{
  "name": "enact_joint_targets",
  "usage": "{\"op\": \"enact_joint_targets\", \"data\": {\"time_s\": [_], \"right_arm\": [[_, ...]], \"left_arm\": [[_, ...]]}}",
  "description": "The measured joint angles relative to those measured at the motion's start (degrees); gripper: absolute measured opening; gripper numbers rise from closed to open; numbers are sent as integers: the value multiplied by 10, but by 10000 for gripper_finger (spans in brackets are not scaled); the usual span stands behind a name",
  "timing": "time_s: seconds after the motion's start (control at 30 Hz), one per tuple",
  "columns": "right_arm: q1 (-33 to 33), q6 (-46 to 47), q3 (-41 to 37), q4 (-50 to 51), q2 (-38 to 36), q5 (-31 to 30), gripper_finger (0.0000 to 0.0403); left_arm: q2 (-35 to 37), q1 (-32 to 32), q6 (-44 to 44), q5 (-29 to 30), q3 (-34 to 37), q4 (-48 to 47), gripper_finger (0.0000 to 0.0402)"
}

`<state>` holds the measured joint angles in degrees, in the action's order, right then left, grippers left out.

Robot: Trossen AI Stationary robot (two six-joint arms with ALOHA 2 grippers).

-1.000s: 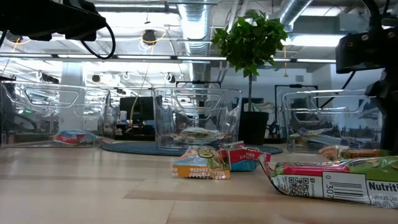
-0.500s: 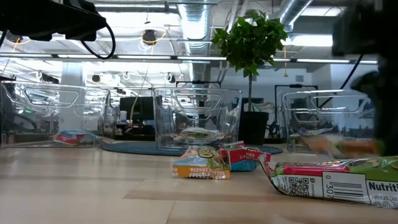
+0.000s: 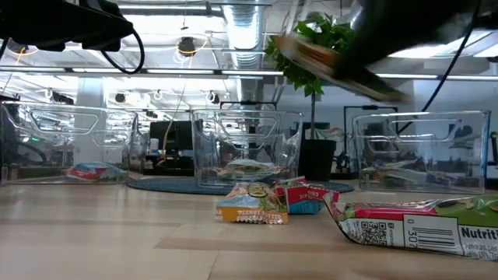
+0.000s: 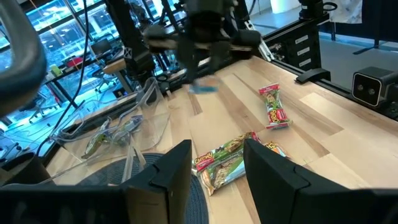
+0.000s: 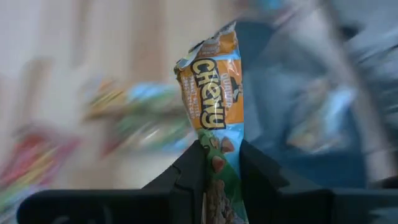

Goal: Pick and place Granola Bars by type
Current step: Put the yellow granola bar into the middle transparent bin

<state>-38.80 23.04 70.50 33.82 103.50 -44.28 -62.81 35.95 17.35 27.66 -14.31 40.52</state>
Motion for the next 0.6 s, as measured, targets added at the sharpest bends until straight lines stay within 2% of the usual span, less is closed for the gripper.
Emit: {"op": "enact_joint_targets", "data": {"time_s": [0.1,0.2,0.4,0.5,0.6], "right_arm": [[39,-64,31,-1,0,-44,69],[91,-104,58,-1,0,-57,69],[212,-114,100,0,0,-65,69],[273,-96,119,-2,0,-19,69],[334,-64,123,-18,-1,74,69]], "left_arm": [[0,0,0,0,0,0,142],[0,0,0,0,0,0,142],[0,0,0,0,0,-2,142],[0,0,0,0,0,-8,142],[0,0,0,0,0,-9,142]]}}
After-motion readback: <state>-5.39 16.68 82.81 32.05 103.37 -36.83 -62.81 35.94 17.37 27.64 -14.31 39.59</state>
